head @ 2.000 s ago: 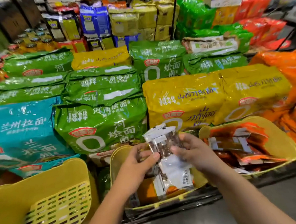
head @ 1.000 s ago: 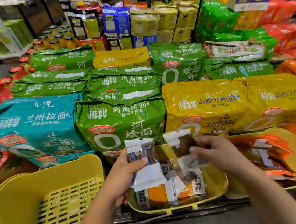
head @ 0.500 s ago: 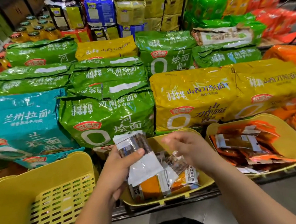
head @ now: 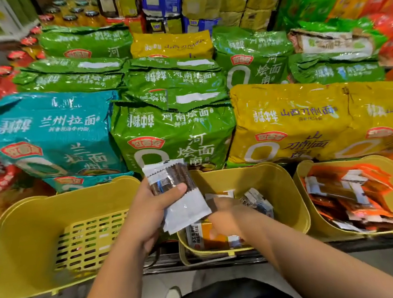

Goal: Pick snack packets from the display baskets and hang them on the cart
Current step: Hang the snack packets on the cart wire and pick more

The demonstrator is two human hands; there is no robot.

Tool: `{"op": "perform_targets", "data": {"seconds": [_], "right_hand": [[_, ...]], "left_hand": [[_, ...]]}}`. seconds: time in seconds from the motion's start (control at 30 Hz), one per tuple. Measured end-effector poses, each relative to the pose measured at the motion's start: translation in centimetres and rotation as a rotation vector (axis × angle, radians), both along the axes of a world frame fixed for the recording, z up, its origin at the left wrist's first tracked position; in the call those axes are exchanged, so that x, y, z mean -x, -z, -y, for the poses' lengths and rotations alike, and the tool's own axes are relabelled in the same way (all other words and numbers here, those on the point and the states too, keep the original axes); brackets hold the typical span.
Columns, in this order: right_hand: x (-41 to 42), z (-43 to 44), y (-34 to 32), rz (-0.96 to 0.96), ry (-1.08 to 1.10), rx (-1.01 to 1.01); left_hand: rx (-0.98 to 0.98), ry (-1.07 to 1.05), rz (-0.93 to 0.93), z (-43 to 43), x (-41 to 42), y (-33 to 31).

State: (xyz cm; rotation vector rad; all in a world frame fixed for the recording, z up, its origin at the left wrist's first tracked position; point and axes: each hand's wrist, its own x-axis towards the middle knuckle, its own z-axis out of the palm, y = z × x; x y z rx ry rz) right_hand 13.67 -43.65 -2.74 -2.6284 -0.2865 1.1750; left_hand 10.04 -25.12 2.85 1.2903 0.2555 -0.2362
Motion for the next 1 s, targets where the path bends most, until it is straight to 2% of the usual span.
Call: {"op": "perform_targets", "data": {"seconds": [0.27, 0.43, 0.57, 0.73, 1.0], "right_hand": [[-1.9, 6.7, -5.9, 0.156, 0.023, 0.027], [-0.7, 7.2, -4.5, 0.028, -0.141, 0.156], [-0.5, 7.3, -2.1, -0.108, -0.106, 0.151], [-0.3, 7.9, -3.0, -0.222, 0.021, 0.132], [-1.1, 7.4, -3.3, -0.049, -0.294, 0.13]], "left_hand": [[0.082, 0.003, -0.034, -0.5, 0.1, 0.7], [0.078, 0.058, -0.057, 0.9, -0.7, 0.4], [0.048, 0.114, -0.051, 2.2, -1.3, 0.0], [0.04, 0.146, -0.051, 3.0, -1.8, -0.1], [0.023, 0.153, -0.092, 4.3, -2.3, 0.2]]}}
